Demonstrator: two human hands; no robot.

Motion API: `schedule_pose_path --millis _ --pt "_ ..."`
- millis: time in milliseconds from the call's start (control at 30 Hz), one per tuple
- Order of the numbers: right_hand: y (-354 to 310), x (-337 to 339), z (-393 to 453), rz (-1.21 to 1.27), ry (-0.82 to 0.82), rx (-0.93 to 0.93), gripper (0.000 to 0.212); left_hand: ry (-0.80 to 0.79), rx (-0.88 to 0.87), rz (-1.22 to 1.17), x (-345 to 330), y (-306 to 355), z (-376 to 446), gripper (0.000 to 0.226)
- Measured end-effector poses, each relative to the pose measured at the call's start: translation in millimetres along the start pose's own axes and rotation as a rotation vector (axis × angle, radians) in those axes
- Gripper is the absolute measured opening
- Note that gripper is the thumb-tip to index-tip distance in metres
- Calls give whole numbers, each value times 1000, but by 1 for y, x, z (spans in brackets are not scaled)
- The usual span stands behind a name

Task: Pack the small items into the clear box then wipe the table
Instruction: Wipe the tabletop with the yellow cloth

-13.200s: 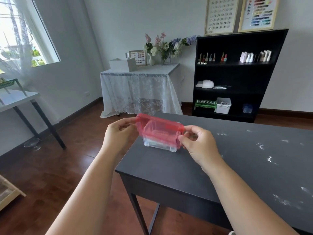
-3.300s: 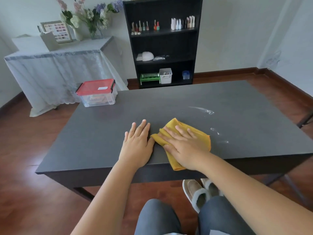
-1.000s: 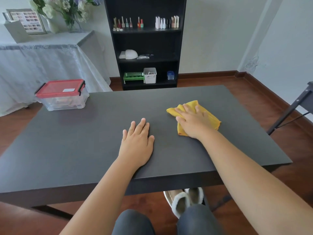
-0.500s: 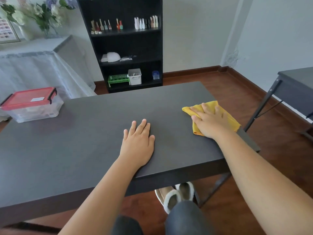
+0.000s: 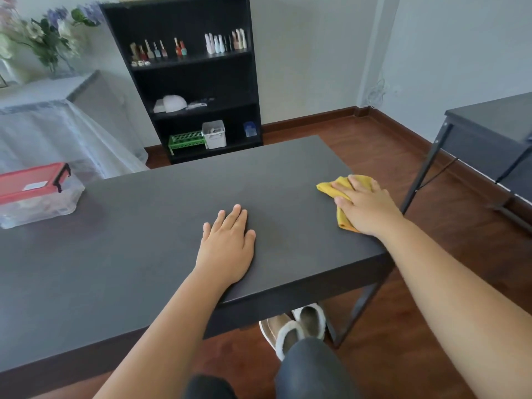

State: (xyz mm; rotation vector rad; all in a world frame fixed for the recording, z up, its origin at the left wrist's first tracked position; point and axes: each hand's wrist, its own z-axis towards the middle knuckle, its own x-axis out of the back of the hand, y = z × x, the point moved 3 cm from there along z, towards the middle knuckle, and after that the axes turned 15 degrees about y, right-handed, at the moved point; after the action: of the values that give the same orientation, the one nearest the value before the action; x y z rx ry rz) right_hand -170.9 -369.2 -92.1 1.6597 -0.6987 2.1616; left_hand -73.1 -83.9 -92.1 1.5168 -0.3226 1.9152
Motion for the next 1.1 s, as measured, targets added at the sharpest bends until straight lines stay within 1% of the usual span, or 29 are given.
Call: schedule_pose_path --millis 67,133,200,267,333,367,400,467,533,600,667,733,800,867,933,967,1033,1100 --pt "-32 -7 18 -10 -18 -16 51 -4 4 1 0 0 1 56" --pt "-75 -14 26 28 -54 34 52 -9 7 -7 0 0 5 56" --pt "-113 -20 20 58 -84 155 51 -22 12 -17 -1 -2 11 56" --pt "-129 -25 5 91 -104 300 49 -33 13 -22 0 -8 18 57" --pt "-113 -24 -2 147 -100 403 47 -40 17 -14 1 -19 25 57" --pt "-98 -21 1 162 -93 418 46 -44 22 -7 2 -25 28 57" --pt "-81 -18 9 154 -81 395 45 -49 26 -4 2 -30 32 58" --pt "-52 -15 35 90 -58 260 46 -53 29 -10 2 -36 35 59" --pt "-45 -16 63 17 -42 121 47 -45 25 -14 1 -39 36 60" --pt "-59 -20 84 -12 -35 14 49 -34 18 -15 -1 -39 38 60" --pt "-85 -25 97 0 -44 -38 51 -34 17 -21 -2 -40 41 60" --pt "-122 -28 99 29 -68 26 52 -36 24 -30 -3 -41 45 60" --pt "-155 -35 87 59 -100 160 51 -34 37 -36 -3 -43 49 60" --pt "-168 -41 64 95 -127 309 49 -24 47 -41 -4 -46 53 60" --pt "-152 -41 51 153 -119 408 48 -21 52 -41 -6 -49 55 60" --pt "-137 -38 51 171 -107 419 48 -18 54 -41 -7 -50 56 60" --pt "-102 -32 68 108 -70 411 47 -12 53 -43 -8 -50 56 60" --pt "-75 -29 96 2 -19 340 48 -4 50 -45 -8 -50 55 60"
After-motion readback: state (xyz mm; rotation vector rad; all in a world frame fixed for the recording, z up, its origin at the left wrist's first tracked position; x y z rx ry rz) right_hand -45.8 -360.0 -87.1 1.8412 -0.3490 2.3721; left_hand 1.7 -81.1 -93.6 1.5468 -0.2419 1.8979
